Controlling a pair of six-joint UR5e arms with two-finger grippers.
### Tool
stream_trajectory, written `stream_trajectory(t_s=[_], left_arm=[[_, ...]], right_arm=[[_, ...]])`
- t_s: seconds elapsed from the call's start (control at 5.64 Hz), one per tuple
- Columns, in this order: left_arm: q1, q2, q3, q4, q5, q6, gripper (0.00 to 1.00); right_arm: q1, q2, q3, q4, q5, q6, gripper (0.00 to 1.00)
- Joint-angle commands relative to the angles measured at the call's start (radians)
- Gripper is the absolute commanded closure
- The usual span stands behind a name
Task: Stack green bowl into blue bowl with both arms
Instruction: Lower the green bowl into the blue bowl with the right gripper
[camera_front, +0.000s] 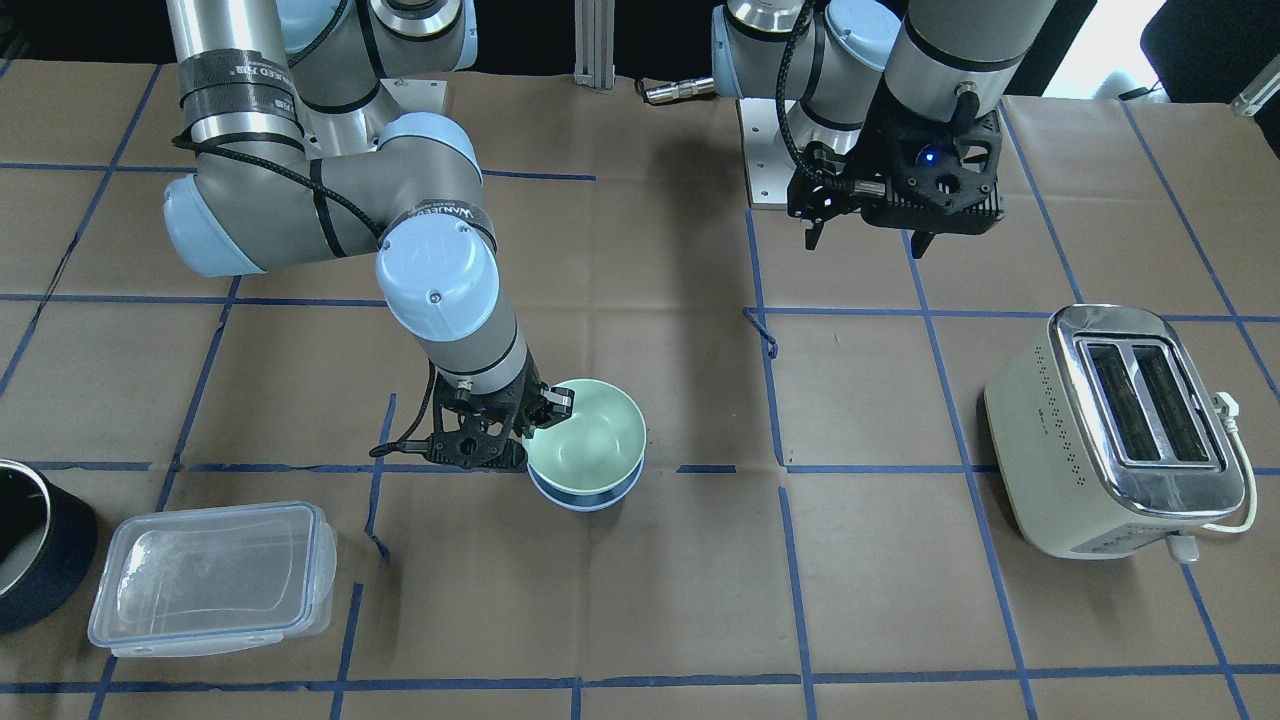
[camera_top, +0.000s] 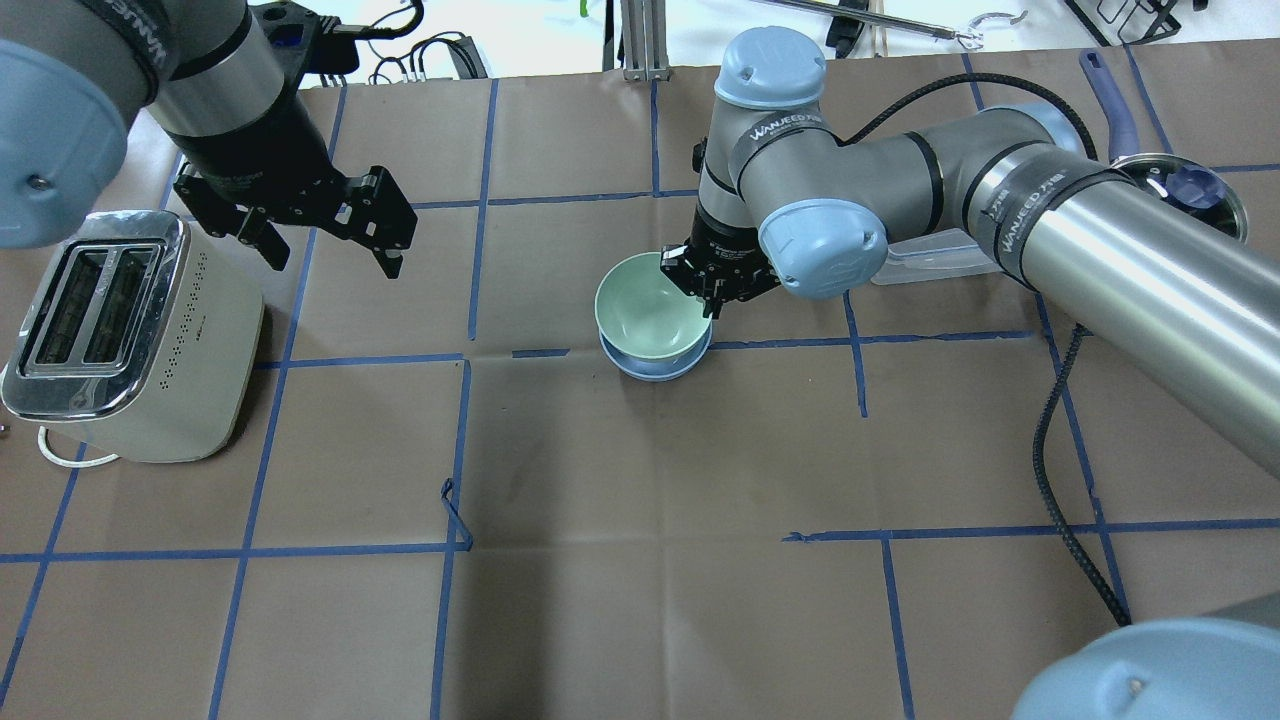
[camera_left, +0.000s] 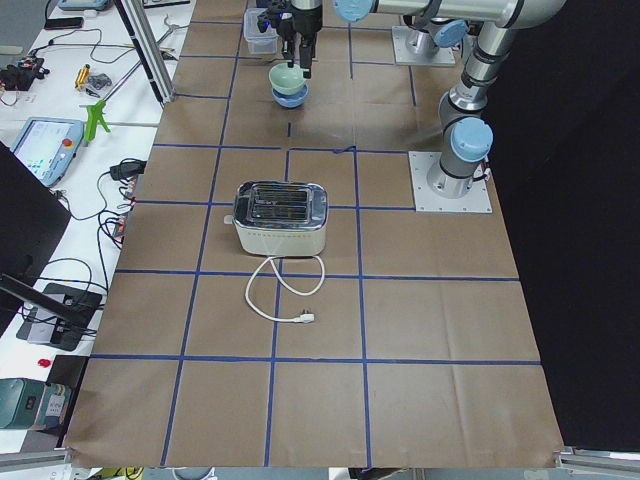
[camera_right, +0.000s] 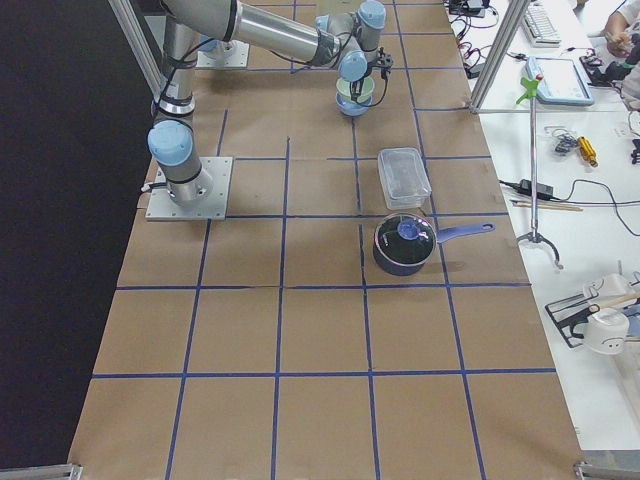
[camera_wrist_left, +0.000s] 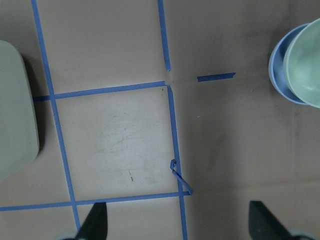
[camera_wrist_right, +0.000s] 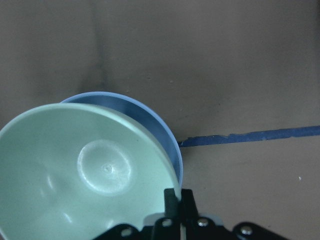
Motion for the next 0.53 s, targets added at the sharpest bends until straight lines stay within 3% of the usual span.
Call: stream_trajectory(t_s=[0.0,0.18,0.35], left_arm=[[0.0,-0.001,0.0,0.0,-0.001,0.0,0.01],[0.0,-0.001,0.0,-0.003,0.001,0.0,0.01],[0.0,0.0,0.0,-0.003,0.001,0.002,0.01]], right_arm=[[0.0,0.005,0.016,0.001,0.0,0.002,0.87],[0.0,0.015,0.026,0.0,-0.001,-0.001,0.08],[0.0,0.012,0.016,0.001,0.0,0.006,0.0]])
